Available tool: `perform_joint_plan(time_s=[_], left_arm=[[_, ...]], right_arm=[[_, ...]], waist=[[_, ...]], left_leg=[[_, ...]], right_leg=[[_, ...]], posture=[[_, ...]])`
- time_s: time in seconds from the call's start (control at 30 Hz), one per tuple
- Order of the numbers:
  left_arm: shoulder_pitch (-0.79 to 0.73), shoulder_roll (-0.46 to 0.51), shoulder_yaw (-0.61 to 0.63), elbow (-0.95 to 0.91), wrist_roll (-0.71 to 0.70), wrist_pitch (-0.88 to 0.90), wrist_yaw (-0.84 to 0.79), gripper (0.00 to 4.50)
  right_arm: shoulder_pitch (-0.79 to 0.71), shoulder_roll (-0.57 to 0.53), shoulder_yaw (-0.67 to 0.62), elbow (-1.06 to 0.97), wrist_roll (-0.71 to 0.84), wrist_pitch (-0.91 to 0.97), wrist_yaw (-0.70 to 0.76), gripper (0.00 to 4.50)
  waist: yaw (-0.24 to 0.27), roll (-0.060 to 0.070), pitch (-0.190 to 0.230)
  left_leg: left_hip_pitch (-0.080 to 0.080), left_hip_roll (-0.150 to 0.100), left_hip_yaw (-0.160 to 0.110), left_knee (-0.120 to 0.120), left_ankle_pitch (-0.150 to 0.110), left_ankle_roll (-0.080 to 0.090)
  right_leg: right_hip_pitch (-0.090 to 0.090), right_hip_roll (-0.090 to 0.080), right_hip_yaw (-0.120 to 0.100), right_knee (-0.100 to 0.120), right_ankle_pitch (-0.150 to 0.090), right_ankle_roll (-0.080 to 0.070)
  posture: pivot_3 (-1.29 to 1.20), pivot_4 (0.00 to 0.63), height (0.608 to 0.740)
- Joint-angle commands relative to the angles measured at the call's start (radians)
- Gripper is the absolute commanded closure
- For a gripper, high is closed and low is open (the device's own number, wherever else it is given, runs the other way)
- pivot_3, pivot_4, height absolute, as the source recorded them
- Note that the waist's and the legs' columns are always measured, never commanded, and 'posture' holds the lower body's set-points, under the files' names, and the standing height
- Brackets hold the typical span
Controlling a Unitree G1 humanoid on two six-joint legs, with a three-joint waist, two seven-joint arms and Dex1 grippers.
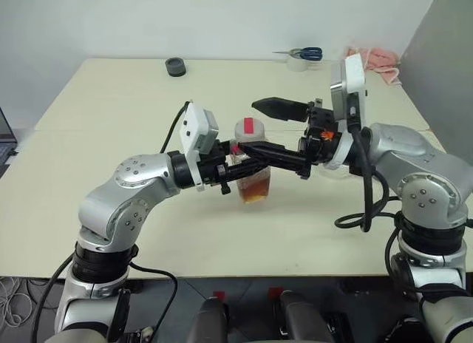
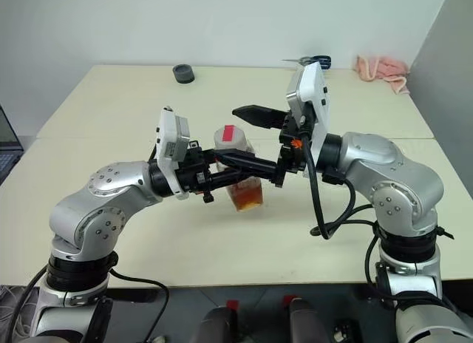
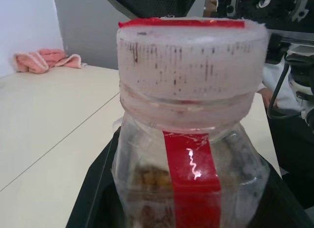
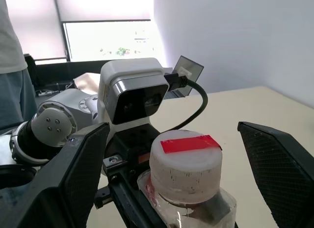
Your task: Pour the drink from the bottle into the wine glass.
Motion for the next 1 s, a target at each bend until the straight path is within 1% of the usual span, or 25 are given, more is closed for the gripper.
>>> perform_joint_plan(time_s=[0.03, 0.17, 0.2, 0.27, 0.4, 0.47, 0.53, 0.63, 0.67, 0.77, 0.87, 1.0], left_arm=[[-0.036, -0.013, -0.001, -0.003, 0.001, -0.034, -0.013, 2.70], [-0.042, -0.016, -0.001, 0.002, 0.007, -0.036, -0.017, 2.70], [-0.041, -0.015, 0.000, 0.001, 0.008, -0.037, -0.017, 2.70], [-0.039, -0.014, 0.004, -0.002, 0.007, -0.035, -0.016, 2.70], [-0.032, -0.008, 0.011, -0.010, 0.005, -0.031, -0.015, 2.70], [-0.029, -0.006, 0.013, -0.012, 0.005, -0.031, -0.016, 2.70], [-0.027, -0.004, 0.015, -0.014, 0.003, -0.030, -0.015, 2.70], [-0.017, 0.001, 0.011, -0.036, -0.019, -0.014, -0.026, 2.70], [-0.015, 0.002, 0.009, -0.046, -0.030, -0.007, -0.032, 2.70], [-0.015, 0.010, 0.000, -0.085, -0.079, 0.028, -0.052, 2.70], [-0.027, 0.014, -0.010, -0.112, -0.110, 0.059, -0.060, 2.70], [-0.040, 0.012, -0.006, -0.112, -0.122, 0.070, -0.047, 2.70]], right_arm=[[-0.010, 0.011, 0.004, -0.023, 0.008, -0.018, -0.025, 0.05], [-0.014, 0.014, 0.025, 0.010, -0.018, -0.044, -0.018, 0.05], [-0.015, 0.018, 0.025, 0.018, -0.017, -0.049, -0.020, 0.21], [-0.020, 0.021, 0.026, 0.032, -0.018, -0.060, -0.017, 0.65], [-0.026, 0.018, 0.031, 0.049, -0.018, -0.073, -0.006, 2.04], [-0.029, 0.014, 0.033, 0.054, -0.017, -0.076, 0.002, 2.65], [-0.031, 0.006, 0.035, 0.061, -0.014, -0.078, 0.018, 2.65], [-0.043, -0.008, 0.032, 0.087, 0.038, -0.064, 0.105, 2.65], [-0.046, -0.019, 0.037, 0.097, 0.059, -0.058, 0.157, 2.65], [-0.069, -0.068, 0.097, 0.123, 0.077, -0.078, 0.382, 2.65], [-0.132, -0.059, 0.149, 0.202, 0.042, -0.119, 0.507, 2.65], [-0.188, -0.031, 0.171, 0.305, -0.045, -0.205, 0.566, 2.65]], waist=[[0.000, 0.000, 0.000], [0.000, 0.000, 0.000], [-0.001, 0.000, 0.000], [-0.001, 0.000, 0.000], [-0.001, 0.000, 0.000], [-0.001, 0.000, 0.000], [-0.001, 0.000, 0.000], [-0.001, 0.000, 0.000], [-0.001, 0.000, 0.000], [-0.001, 0.000, 0.000], [-0.003, 0.000, 0.000], [-0.005, 0.000, 0.000]], left_leg=[[0.000, 0.000, 0.000, 0.000, 0.000, 0.000], [0.000, 0.000, 0.000, 0.000, 0.000, 0.000], [0.000, 0.000, 0.000, 0.000, 0.000, 0.000], [0.000, 0.000, 0.000, 0.000, 0.000, 0.000], [0.000, 0.000, 0.000, 0.000, 0.000, 0.000], [0.000, 0.000, 0.000, 0.000, 0.000, 0.000], [0.000, 0.000, 0.000, 0.000, 0.000, 0.000], [0.000, 0.000, 0.000, 0.000, 0.000, 0.000], [0.000, 0.000, 0.000, 0.000, 0.000, 0.000], [0.000, 0.000, 0.000, 0.000, 0.000, 0.000], [0.000, 0.000, 0.000, 0.000, 0.000, 0.000], [0.002, 0.002, 0.000, 0.000, 0.000, 0.000]], right_leg=[[0.000, 0.000, 0.000, 0.000, 0.000, 0.000], [0.000, 0.001, 0.000, 0.000, 0.000, 0.000], [0.000, 0.001, 0.000, 0.000, 0.000, 0.000], [0.000, 0.001, 0.000, 0.000, 0.000, 0.000], [0.000, 0.001, 0.000, 0.000, 0.000, 0.000], [0.000, 0.001, 0.000, 0.000, 0.000, 0.000], [0.000, 0.001, 0.000, 0.000, 0.000, 0.000], [0.000, 0.001, 0.000, 0.000, 0.000, 0.000], [0.000, 0.001, 0.000, 0.000, 0.000, 0.000], [0.000, 0.001, 0.000, 0.000, 0.000, 0.000], [0.000, 0.001, 0.000, -0.001, 0.000, 0.000], [0.001, 0.002, 0.000, 0.001, 0.000, 0.000]], posture=[[0.00, 0.150, 0.740], [0.00, 0.150, 0.740], [0.00, 0.150, 0.740], [0.00, 0.150, 0.740], [0.00, 0.150, 0.740], [0.00, 0.150, 0.740], [0.00, 0.150, 0.740], [0.00, 0.150, 0.740], [0.00, 0.150, 0.740], [0.00, 0.150, 0.740], [0.00, 0.150, 0.740], [0.00, 0.150, 0.740]])
